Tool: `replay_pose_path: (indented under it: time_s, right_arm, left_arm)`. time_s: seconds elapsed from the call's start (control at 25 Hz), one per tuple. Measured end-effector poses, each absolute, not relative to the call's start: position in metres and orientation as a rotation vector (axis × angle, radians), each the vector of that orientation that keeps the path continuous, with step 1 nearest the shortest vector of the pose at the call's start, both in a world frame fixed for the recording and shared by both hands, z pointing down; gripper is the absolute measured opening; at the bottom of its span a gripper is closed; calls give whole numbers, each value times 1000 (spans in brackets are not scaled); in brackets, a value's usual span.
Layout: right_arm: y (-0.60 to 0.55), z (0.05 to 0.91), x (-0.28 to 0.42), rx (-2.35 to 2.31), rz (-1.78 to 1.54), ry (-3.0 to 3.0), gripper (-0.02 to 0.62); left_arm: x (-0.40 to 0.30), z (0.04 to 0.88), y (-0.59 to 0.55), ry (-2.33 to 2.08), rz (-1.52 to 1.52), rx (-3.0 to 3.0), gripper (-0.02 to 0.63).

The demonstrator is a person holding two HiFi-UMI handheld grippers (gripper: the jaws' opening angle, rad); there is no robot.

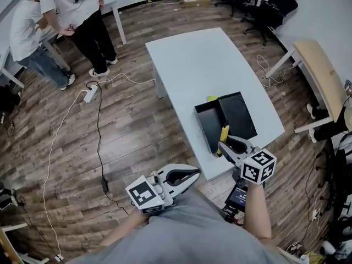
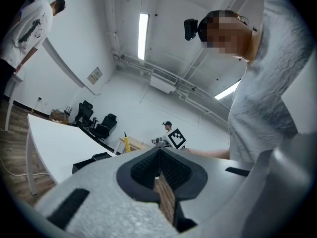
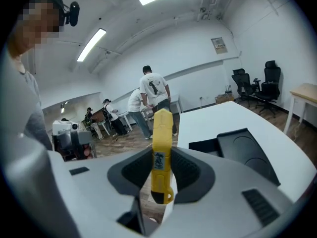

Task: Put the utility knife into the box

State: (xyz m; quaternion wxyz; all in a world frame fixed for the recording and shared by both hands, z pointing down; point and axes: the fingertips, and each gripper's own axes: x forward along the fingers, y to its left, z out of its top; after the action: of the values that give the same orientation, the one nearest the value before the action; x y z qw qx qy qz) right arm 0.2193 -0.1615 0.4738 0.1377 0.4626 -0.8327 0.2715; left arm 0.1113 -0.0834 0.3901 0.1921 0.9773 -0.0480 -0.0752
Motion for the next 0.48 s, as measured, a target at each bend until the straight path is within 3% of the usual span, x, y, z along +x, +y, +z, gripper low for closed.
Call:
replay_pose_path:
  time_s: [0.48]
  right_arm:
    - [-193,507,227,1280,834,-2268,126]
  left_arm:
    - [117,396,-77,-76,-164,2723,17]
